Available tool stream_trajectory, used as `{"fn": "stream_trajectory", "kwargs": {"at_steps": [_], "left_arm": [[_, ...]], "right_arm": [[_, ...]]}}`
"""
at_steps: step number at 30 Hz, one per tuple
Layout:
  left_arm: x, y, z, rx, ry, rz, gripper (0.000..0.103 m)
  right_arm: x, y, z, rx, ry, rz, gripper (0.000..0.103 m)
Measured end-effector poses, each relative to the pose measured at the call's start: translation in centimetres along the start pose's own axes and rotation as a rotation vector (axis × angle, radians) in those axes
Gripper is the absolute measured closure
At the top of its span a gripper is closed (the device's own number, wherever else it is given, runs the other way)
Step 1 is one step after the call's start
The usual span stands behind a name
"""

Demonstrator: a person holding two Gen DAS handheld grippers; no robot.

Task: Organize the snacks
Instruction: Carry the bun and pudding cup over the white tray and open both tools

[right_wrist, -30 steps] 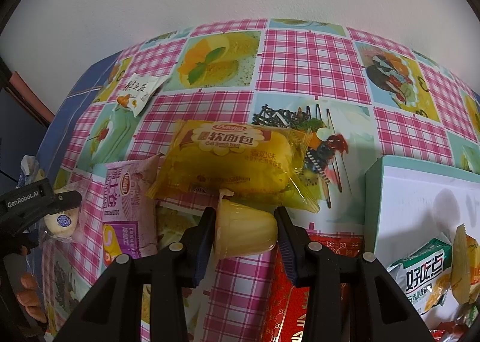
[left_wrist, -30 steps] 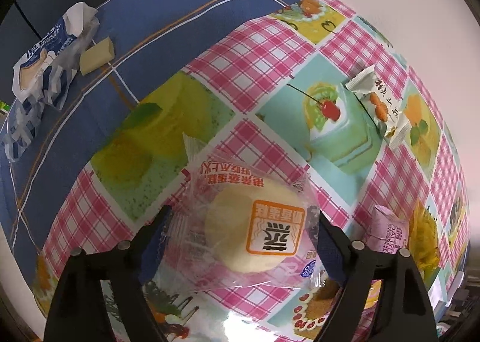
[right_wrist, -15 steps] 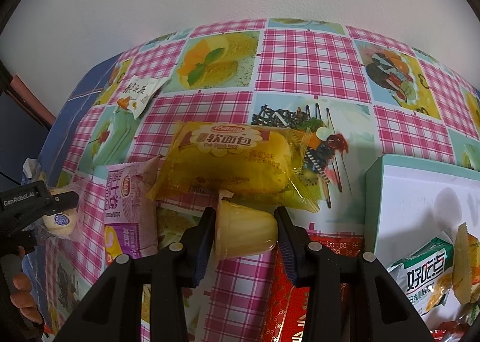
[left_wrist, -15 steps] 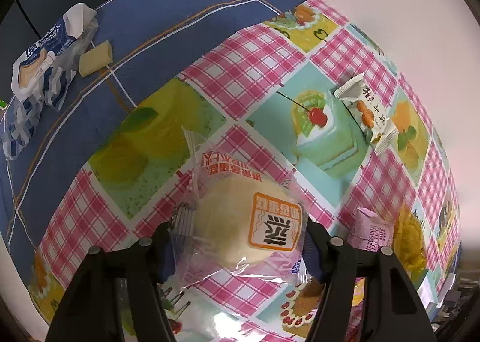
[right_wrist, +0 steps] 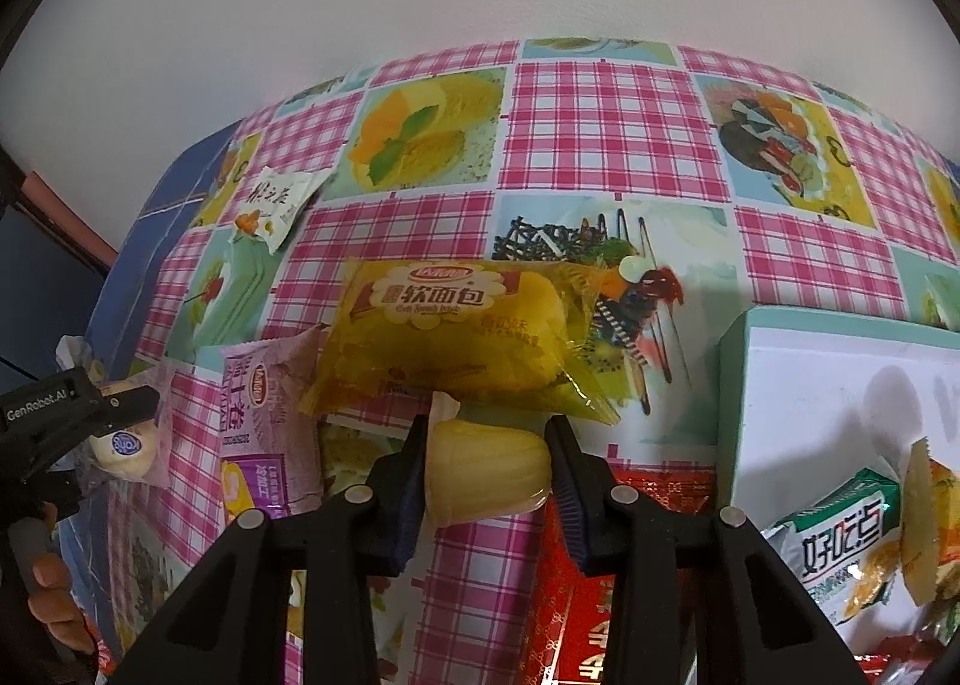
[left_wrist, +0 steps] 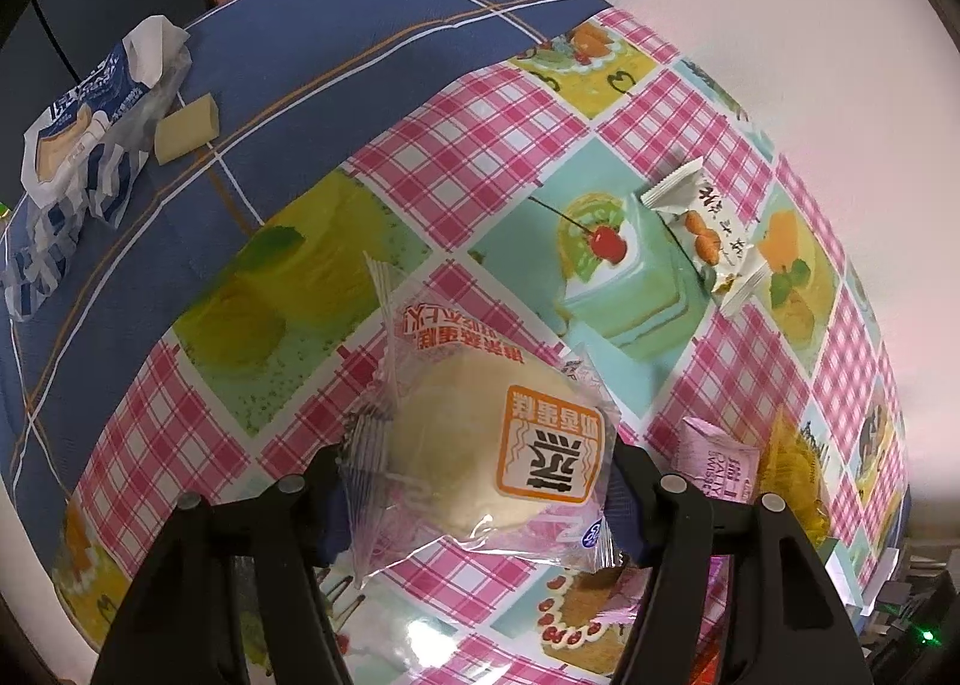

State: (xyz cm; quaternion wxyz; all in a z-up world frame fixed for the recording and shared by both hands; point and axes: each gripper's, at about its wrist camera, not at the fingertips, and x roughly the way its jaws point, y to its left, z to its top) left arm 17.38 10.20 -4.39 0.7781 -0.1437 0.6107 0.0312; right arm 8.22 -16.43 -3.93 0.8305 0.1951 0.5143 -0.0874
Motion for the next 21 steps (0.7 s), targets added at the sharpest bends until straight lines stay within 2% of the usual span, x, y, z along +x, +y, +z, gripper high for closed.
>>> {"fn": "stream_trajectory", "kwargs": {"at_steps": [9, 21], "left_arm": [[-3.1, -1.5, -0.8, 0.013, -0.027, -0.023, 0.035], [-6.4, -4.4, -4.8, 0.056, -0.039, -0.072, 0.035]], "right_arm": [[-2.0, -0.8, 0.1, 0.025, -0.015, -0.004, 0.064], [-5.8, -2.8, -0.8, 0.081, -0.018, -0.020, 0.064]]}}
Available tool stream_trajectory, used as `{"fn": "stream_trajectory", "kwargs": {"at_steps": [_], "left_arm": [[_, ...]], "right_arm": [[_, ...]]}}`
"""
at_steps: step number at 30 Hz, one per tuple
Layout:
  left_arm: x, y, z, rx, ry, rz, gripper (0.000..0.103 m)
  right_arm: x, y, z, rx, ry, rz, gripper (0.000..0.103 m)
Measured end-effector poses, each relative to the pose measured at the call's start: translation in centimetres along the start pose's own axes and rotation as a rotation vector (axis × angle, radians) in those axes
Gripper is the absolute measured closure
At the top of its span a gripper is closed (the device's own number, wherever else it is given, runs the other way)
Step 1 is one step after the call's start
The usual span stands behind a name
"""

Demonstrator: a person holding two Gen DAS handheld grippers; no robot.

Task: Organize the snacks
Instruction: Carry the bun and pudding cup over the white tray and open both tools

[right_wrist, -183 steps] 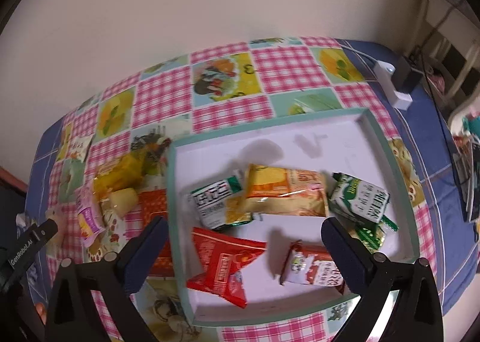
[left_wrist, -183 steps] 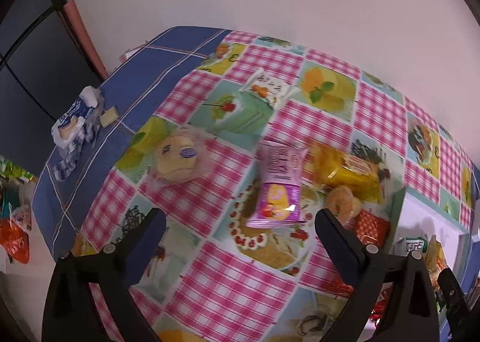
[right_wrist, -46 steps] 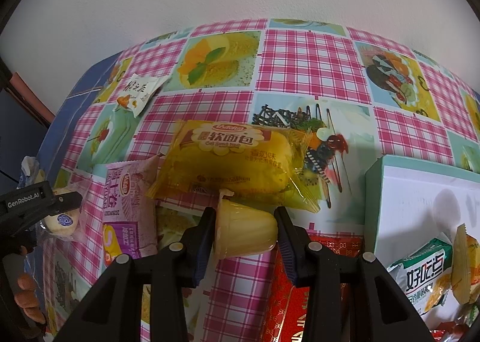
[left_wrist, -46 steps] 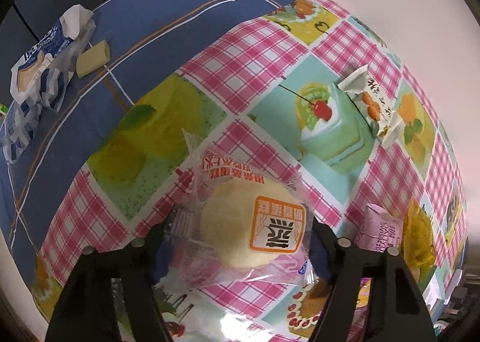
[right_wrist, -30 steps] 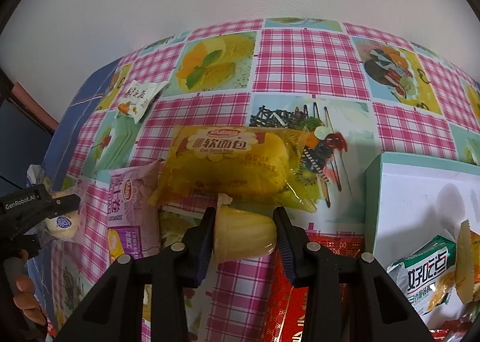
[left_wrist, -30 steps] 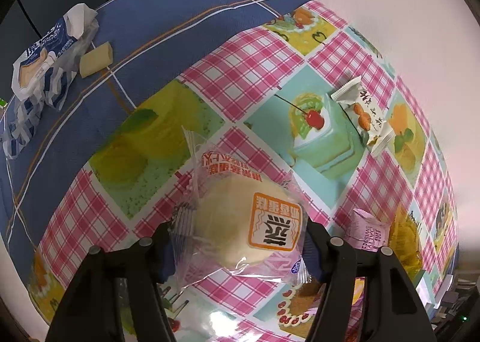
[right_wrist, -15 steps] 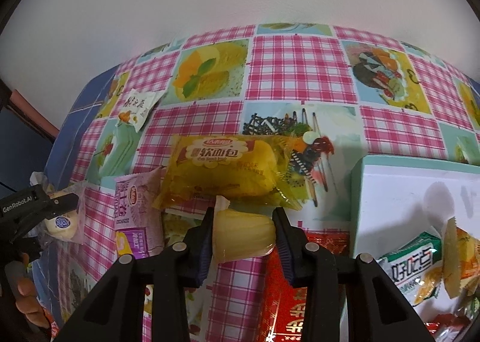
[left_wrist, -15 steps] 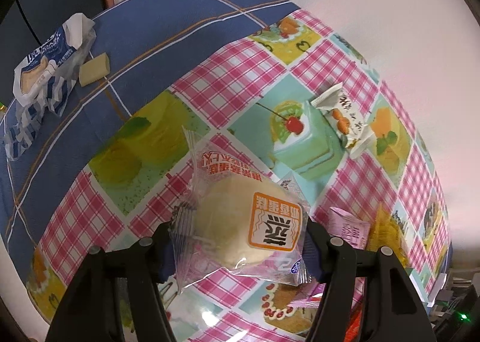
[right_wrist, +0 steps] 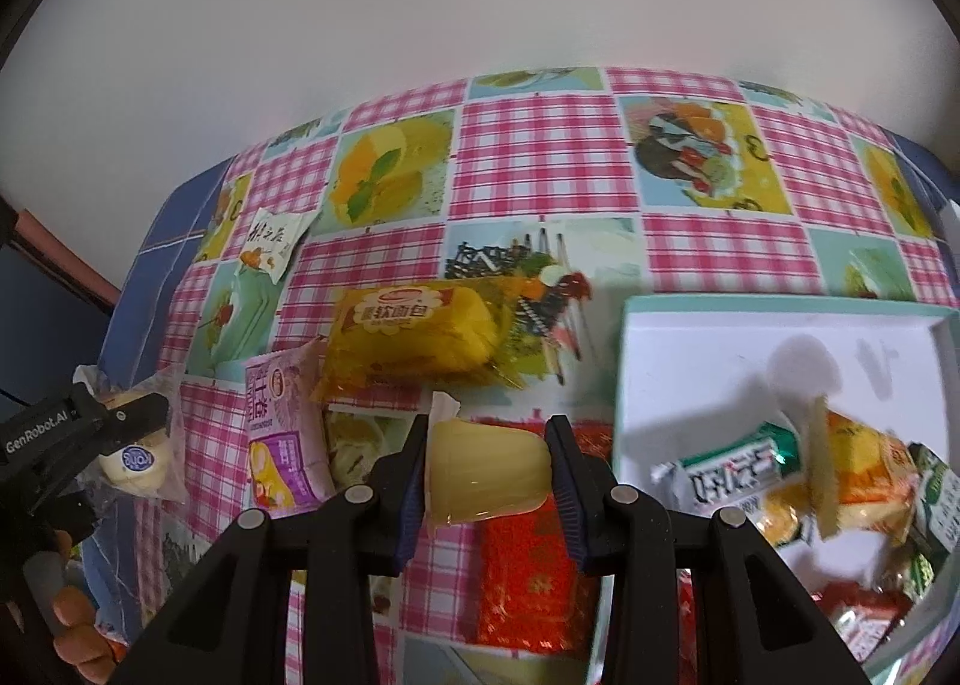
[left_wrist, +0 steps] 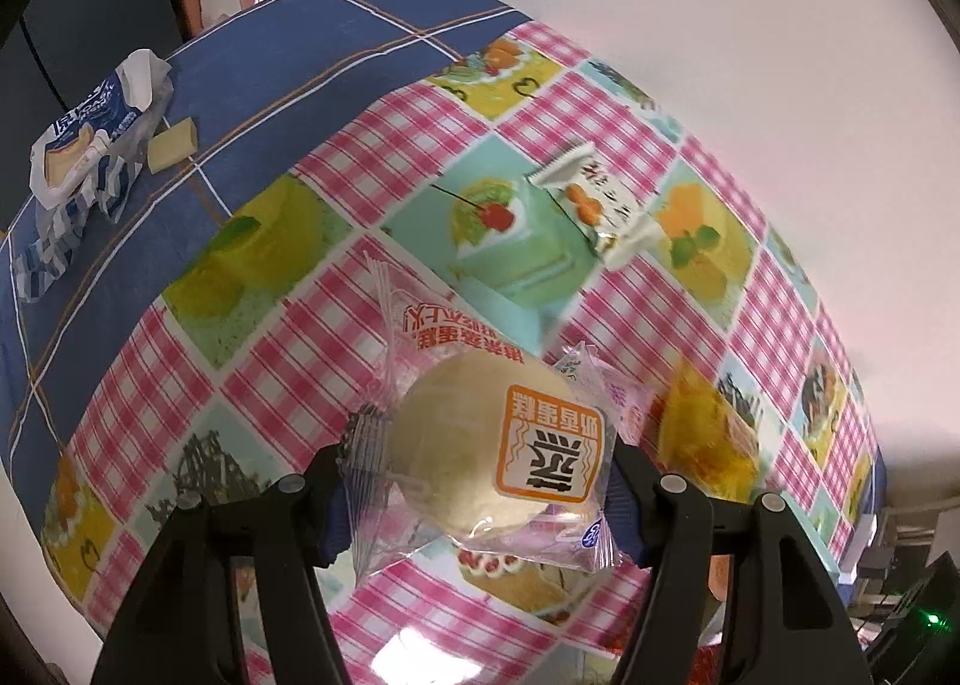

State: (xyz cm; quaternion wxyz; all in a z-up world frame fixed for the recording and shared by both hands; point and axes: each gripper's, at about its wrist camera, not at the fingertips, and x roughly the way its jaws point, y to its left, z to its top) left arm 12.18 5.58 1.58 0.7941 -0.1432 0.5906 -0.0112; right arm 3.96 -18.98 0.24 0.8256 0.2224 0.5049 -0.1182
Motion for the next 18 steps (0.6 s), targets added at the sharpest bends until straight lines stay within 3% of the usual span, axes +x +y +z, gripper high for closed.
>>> {"fn": "stream_trajectory", "kwargs": {"at_steps": [9, 18], "left_arm": [[-1.7, -2.2, -3.3, 0.043, 0.014, -0.075, 0.035], [-2.1, -7.1, -5.9, 0.190, 0.021, -0.144, 0.035]], "right_arm": [[-2.5, -2.4, -1.5, 0.067, 0.001, -0.021, 0.064], [-6.0, -6.7, -2.9, 0.170, -0.024, -0.070, 0.063]]}}
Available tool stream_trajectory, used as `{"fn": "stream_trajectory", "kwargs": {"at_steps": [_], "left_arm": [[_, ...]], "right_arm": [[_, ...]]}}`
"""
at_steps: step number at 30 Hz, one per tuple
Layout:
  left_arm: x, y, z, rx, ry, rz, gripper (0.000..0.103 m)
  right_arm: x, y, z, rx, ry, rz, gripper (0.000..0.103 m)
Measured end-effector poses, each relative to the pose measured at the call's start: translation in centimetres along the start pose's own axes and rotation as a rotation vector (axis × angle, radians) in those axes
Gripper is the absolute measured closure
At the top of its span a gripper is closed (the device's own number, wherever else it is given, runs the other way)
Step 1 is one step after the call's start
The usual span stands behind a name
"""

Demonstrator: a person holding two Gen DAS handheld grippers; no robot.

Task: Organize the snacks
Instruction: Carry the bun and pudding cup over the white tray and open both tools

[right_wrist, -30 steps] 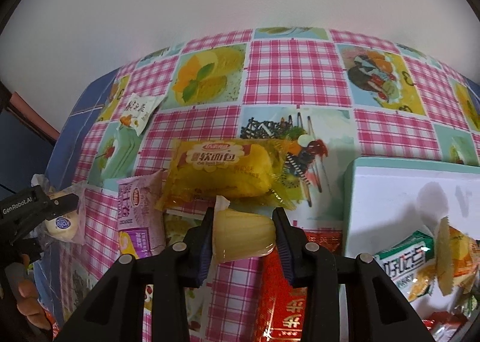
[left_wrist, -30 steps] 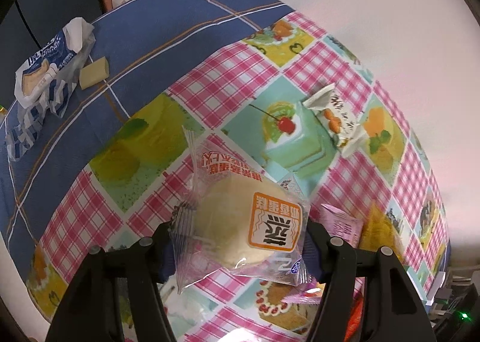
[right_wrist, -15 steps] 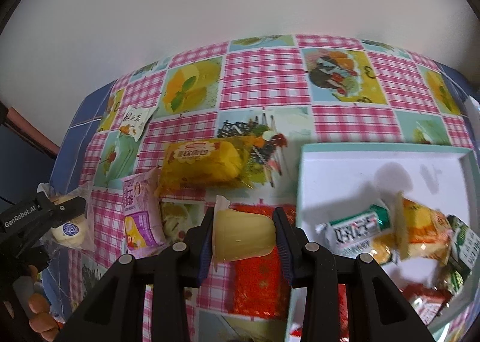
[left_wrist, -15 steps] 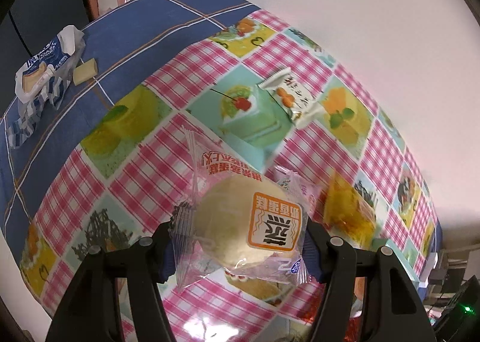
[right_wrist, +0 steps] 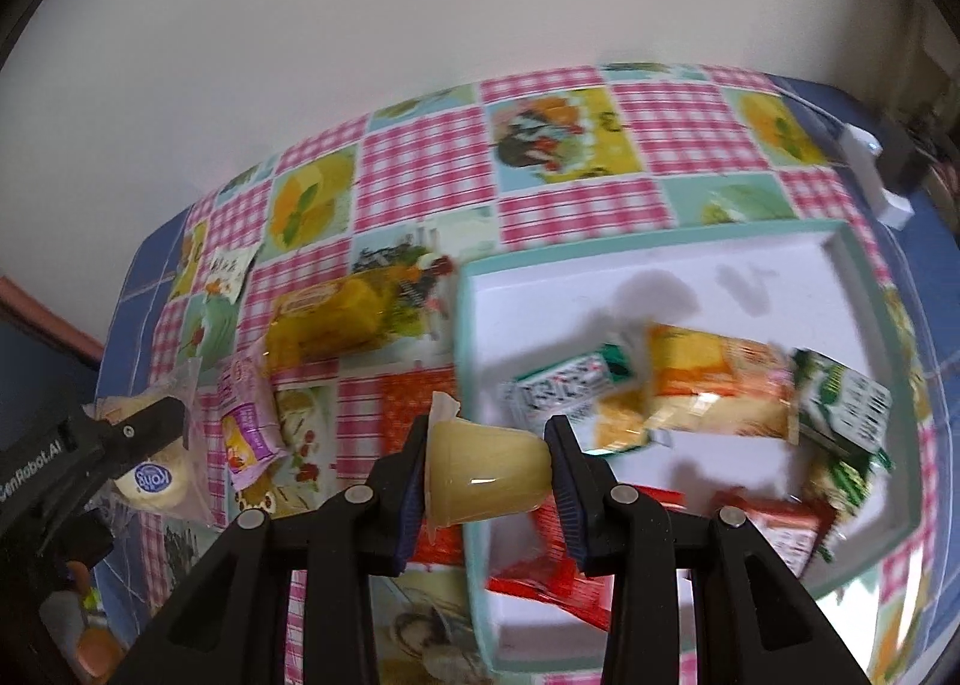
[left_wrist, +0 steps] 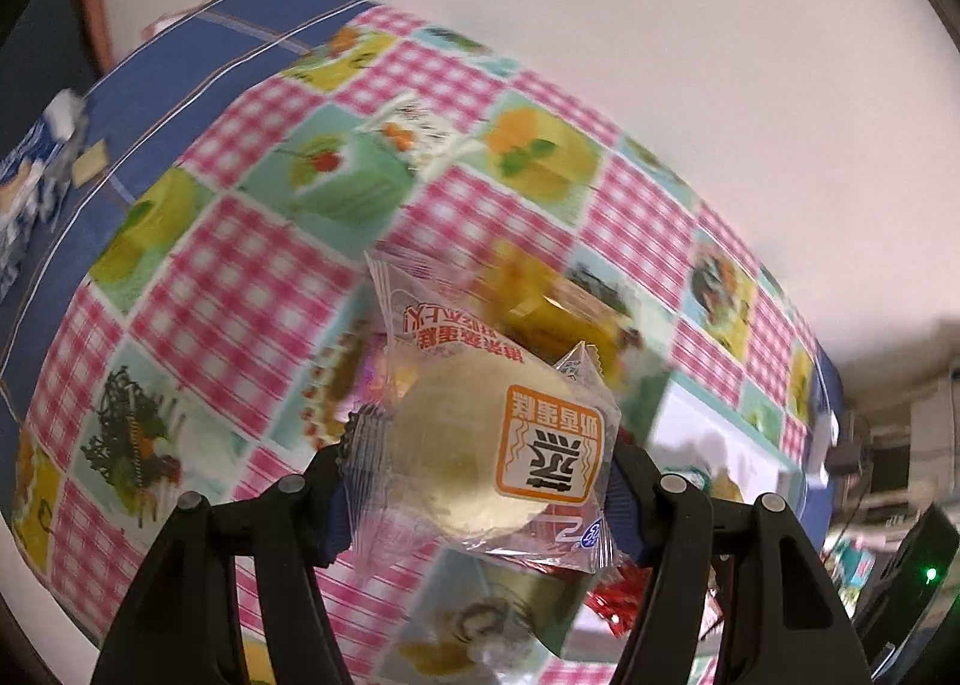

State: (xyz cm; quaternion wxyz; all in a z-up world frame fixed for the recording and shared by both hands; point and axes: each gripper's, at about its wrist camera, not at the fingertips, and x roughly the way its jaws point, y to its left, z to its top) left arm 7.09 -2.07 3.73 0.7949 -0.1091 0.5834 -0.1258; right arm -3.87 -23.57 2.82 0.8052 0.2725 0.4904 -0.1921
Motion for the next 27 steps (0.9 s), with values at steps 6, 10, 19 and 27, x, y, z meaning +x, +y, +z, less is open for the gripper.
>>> {"fn": "stream_trajectory", "kwargs": {"at_steps": [6, 10, 19, 27], "left_arm": [[-0.4, -5.2, -2.3, 0.146, 0.000, -0.028, 0.035], [0.2, -8.8, -4.5, 0.242, 0.033, -0.066, 0.035], [2.4, -14.7, -8.6, 0.413, 0.065, -0.082, 0.035], [4.4, -17.1, -9.9, 0.465, 0.059, -0.080, 0.036]], "right_arm": [[-1.3, -4.7, -0.2, 0.111, -0.008, -0.058, 0.063], [-2.2, -8.3, -0.2, 0.196, -0.019, -0.082, 0.063], [-3.4, -14.5, -0.3, 0.340, -0.032, -0.113, 0.063], [-2.6, -15.6, -0.5, 0.362, 0.000, -0.111, 0.063]]}}
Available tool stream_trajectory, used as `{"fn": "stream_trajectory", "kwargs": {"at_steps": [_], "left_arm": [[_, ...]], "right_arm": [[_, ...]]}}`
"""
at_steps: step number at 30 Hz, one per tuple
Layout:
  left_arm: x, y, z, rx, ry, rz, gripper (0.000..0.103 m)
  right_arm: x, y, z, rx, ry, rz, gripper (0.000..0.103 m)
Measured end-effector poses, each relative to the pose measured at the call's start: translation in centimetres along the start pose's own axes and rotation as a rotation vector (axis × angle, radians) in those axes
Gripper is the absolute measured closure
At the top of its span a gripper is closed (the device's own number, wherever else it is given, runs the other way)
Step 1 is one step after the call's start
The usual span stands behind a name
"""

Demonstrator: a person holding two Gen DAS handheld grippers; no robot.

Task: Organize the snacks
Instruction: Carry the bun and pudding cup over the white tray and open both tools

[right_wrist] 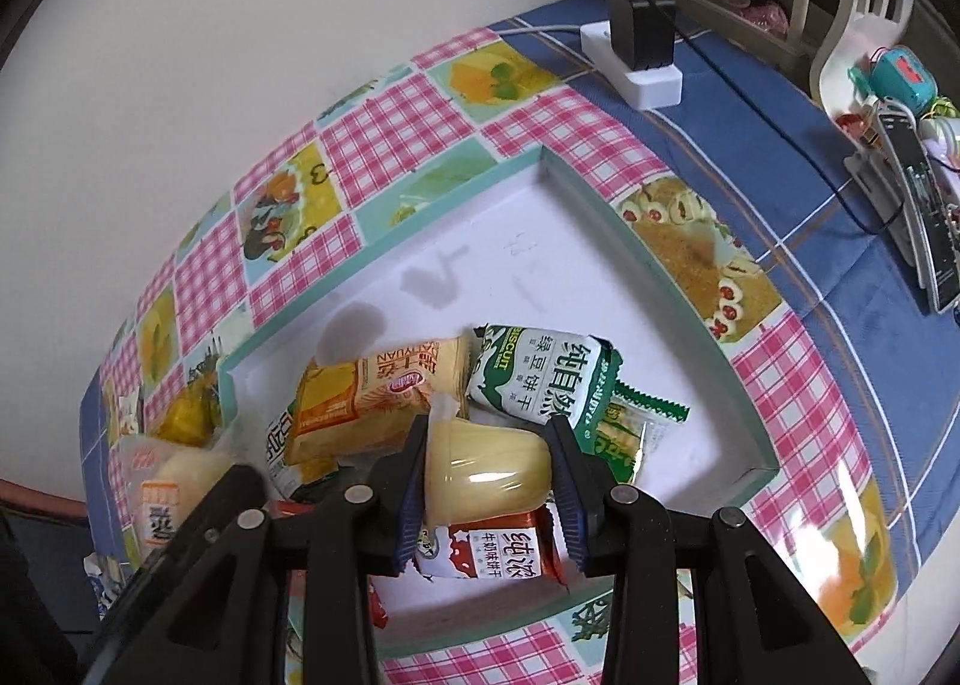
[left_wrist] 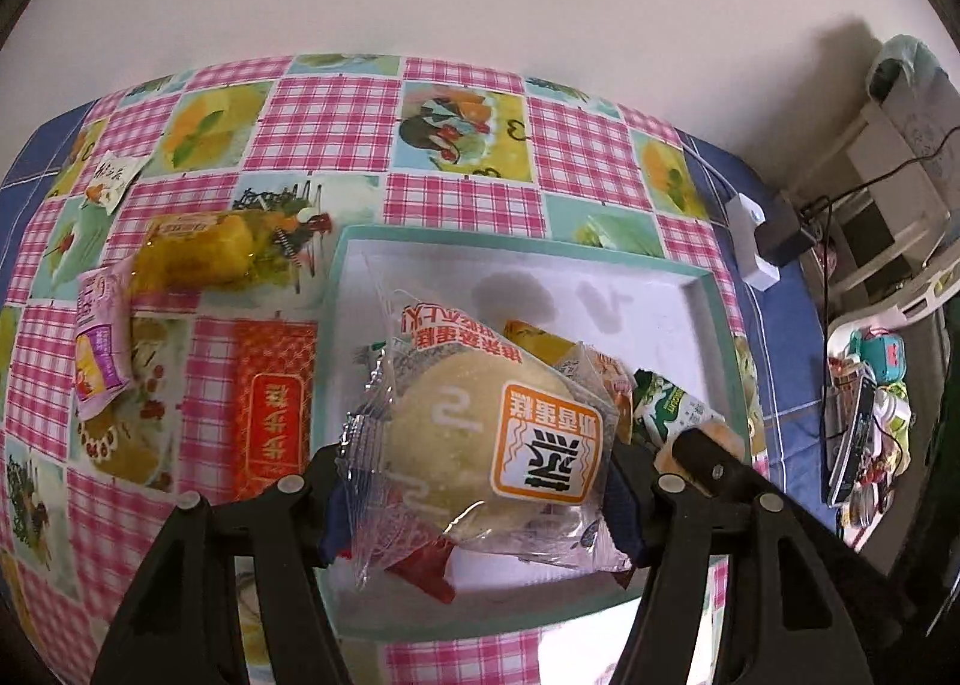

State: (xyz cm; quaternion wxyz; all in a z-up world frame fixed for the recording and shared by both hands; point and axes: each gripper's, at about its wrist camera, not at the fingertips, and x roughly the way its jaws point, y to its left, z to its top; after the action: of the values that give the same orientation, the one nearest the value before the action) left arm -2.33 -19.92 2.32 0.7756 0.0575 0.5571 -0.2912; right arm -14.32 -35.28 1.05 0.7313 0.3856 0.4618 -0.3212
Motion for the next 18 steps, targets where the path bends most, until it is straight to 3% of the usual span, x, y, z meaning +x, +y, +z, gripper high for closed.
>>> {"fn": "stream_trajectory", "kwargs": {"at_steps": [6, 11, 18], "left_arm": [[0.8, -0.2, 0.3, -0.013, 0.004, -0.028, 0.036], [0.8, 0.4, 0.5, -0.044, 0.000, -0.055, 0.029], [0.5, 1.3, 0.7, -0.067, 0.005, -0.039, 0.028]], "right_arm": [[0.1, -0.2, 0.1, 0.005, 0.007, 0.008, 0.063], [-0.1, -0.1, 0.2, 0.002, 0.004, 0.026, 0.063], [0.0, 0.6, 0.0, -0.020, 0.014, 0.030, 0.063]]}}
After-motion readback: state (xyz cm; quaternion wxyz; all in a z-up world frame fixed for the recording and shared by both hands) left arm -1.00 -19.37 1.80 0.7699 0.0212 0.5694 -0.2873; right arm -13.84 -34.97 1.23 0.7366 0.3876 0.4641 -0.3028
